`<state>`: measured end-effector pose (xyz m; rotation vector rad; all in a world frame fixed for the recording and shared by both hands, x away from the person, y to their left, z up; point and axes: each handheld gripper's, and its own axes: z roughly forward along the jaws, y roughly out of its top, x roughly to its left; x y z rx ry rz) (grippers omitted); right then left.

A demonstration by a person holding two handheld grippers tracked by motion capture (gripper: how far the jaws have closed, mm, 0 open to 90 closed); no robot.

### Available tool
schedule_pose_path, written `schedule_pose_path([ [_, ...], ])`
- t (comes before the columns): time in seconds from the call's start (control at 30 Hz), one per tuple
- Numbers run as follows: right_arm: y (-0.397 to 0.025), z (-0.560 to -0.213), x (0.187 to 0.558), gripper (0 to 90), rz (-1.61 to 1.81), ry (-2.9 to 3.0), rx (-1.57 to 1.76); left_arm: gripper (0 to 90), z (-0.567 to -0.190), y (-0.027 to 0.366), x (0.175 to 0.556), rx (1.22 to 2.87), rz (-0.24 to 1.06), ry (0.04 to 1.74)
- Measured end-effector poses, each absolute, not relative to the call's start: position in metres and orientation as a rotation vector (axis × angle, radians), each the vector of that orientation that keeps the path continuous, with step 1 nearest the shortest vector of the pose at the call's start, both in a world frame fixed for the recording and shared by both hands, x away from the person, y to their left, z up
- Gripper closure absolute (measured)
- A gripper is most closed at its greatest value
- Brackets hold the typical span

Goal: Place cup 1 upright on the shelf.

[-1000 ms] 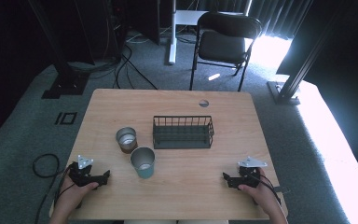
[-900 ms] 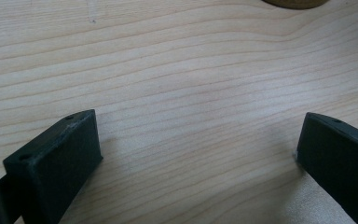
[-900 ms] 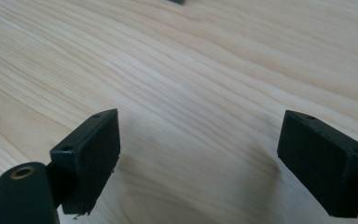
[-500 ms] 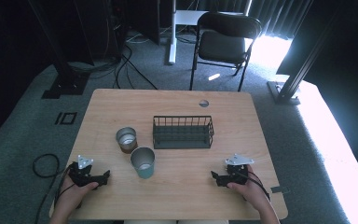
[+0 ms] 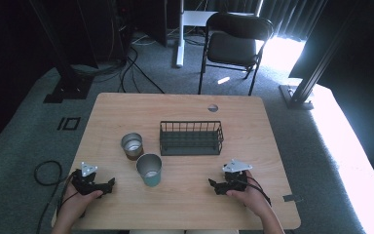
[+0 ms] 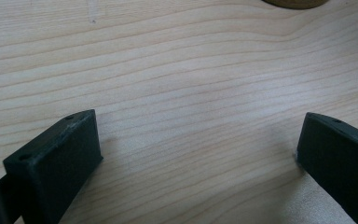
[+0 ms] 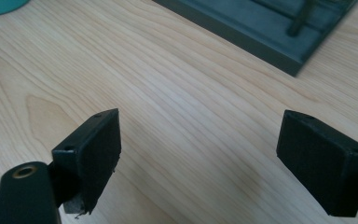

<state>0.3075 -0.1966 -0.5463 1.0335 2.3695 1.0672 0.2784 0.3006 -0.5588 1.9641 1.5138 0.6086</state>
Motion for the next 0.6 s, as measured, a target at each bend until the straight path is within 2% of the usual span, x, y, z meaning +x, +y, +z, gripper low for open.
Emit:
schedule_pose_path([
  [0.6, -0.145, -0.544, 0.311, 13.5, 1.159, 2.456, 0.897, 0.4, -0.559, 0.301, 0.278, 1.964, 0.609, 1.514],
])
